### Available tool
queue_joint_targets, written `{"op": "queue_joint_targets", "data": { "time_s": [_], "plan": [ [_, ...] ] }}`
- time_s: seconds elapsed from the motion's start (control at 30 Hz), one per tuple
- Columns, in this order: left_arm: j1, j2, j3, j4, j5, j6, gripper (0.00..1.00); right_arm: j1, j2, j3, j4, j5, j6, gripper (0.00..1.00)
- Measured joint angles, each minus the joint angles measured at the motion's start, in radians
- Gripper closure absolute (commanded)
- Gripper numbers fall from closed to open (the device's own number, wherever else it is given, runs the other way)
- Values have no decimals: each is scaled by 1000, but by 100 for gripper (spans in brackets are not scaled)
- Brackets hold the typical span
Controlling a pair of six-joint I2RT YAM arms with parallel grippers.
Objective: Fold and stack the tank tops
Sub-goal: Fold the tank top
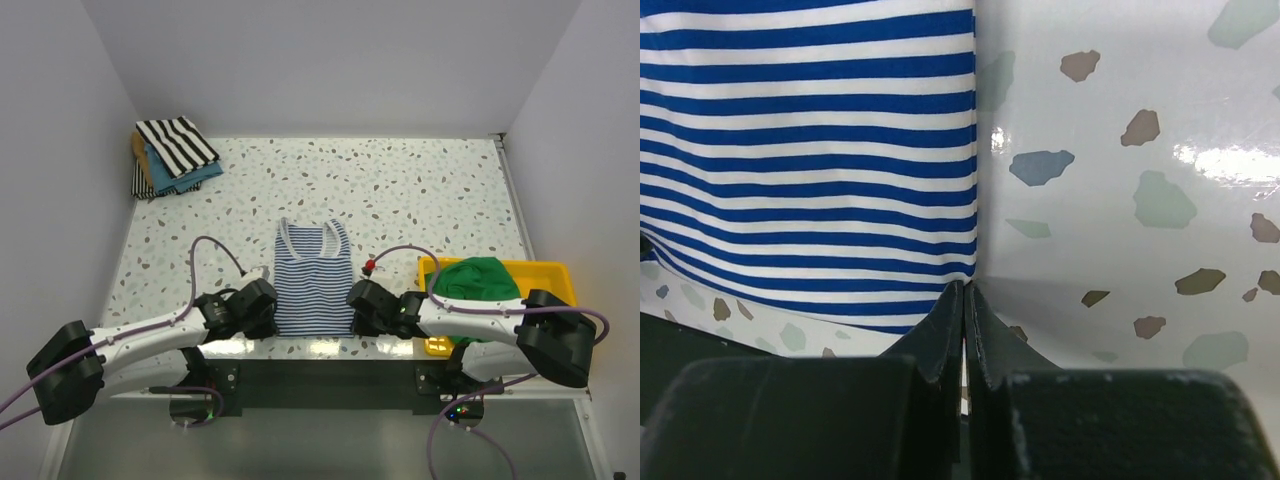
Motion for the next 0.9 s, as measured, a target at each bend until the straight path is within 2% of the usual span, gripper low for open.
{"op": "queue_joint_targets", "data": {
  "time_s": [0.3,0.73,0.9],
  "plan": [
    [-4,-38,-21,3,13,11,100,56,-4,43,-58,9,-39,100],
    [-72,-280,-20,-192,41,-6,100,227,-104,101,-220,50,-36,100],
    [-112,-300,71,-282,28,-24,100,263,-117,183,-312,76,-34,100]
  ]
}}
